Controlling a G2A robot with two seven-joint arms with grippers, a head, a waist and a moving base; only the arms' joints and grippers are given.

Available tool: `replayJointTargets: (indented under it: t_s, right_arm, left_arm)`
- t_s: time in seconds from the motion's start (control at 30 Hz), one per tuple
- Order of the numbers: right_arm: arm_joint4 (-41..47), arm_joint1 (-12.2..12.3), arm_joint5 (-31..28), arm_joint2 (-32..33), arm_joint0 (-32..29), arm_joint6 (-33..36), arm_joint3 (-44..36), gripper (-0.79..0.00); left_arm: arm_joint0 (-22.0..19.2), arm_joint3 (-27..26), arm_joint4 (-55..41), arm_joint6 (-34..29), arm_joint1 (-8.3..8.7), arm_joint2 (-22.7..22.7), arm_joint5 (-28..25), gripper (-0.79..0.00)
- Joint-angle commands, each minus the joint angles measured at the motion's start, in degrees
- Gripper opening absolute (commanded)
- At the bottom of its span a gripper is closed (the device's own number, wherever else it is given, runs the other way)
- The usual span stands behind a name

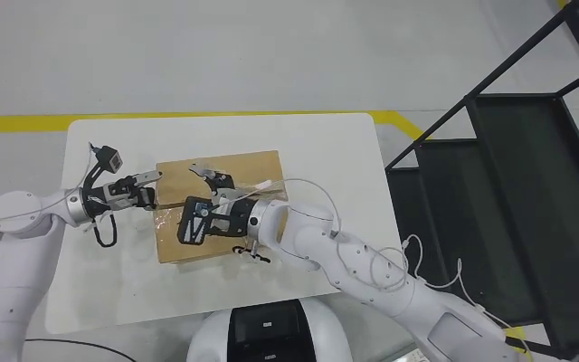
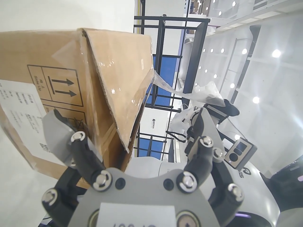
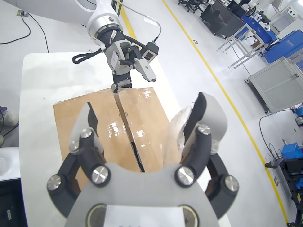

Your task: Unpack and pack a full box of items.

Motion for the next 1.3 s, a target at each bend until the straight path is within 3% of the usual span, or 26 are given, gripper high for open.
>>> replayJointTargets:
  t_s: [0.0, 0.3, 0.47, 0.73, 0.9, 1.27]
  right_arm:
    - [0.35, -0.21, -0.22, -0.25, 0.12, 0.05, 0.56, 0.0]
    - [4.34, -1.62, -1.25, -1.71, 1.02, 0.8, 4.91, 0.0]
    - [5.09, -2.11, -1.33, -1.77, 1.13, 0.59, 5.78, 0.0]
    - [4.92, -1.81, -0.93, 0.96, -0.8, -0.66, 3.58, 0.0]
    - [5.97, -1.18, -0.99, 4.38, -2.97, -1.83, 1.89, 0.0]
    - [7.58, -0.22, -3.31, 9.26, -5.99, -2.09, -0.73, 0.0]
  left_arm:
    - [0.18, -0.07, -0.09, 0.28, 0.03, -0.18, -0.1, 0.0]
    - [1.4, -1.0, -3.06, 1.15, 0.24, -2.12, -0.87, 0.0]
    - [2.62, 0.03, -7.08, 0.88, 0.8, -5.91, -2.0, 0.0]
    - [7.52, -4.62, -16.87, -7.91, 1.71, -11.95, -4.08, 0.0]
    - [7.94, -8.13, -18.21, -10.85, 1.2, -9.12, -2.77, 0.0]
    - [3.72, -6.28, -9.16, -3.2, -0.51, -1.23, -7.26, 0.0]
